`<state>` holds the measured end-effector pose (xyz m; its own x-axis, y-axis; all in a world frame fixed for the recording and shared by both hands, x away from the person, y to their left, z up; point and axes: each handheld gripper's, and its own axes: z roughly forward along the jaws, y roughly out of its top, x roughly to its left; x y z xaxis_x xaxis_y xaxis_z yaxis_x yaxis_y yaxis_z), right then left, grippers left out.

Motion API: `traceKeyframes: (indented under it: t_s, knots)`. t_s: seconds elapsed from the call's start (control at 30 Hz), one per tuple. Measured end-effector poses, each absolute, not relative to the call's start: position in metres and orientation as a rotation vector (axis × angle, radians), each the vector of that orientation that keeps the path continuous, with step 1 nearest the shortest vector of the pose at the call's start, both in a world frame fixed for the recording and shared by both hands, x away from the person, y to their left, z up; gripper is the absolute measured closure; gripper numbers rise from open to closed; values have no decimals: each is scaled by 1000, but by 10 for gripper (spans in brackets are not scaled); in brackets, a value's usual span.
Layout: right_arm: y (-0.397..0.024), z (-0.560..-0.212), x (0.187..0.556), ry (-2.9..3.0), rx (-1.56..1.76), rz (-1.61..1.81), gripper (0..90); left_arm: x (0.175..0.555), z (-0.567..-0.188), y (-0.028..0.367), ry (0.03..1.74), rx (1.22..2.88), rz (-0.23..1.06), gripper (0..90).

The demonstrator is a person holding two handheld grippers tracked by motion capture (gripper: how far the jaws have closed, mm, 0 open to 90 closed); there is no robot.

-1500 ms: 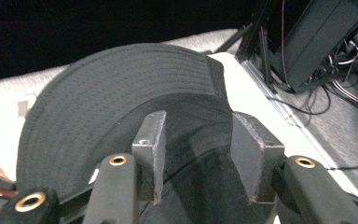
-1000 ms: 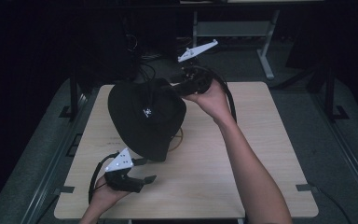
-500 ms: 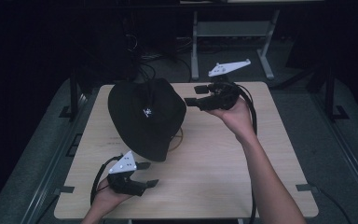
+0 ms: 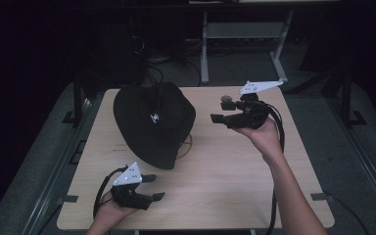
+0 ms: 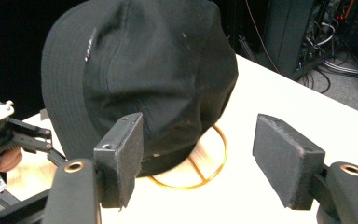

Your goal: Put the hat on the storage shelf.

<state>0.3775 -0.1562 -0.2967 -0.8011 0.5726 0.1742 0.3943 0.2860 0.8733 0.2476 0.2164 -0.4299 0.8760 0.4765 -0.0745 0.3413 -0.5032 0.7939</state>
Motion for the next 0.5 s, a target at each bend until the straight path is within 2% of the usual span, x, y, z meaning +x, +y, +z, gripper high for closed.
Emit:
traceKeyframes:
  t_s: [0.5]
  knots:
    - [-186, -314, 360, 2356, 961, 1555, 280, 245, -432, 214, 588, 2152, 139, 355]
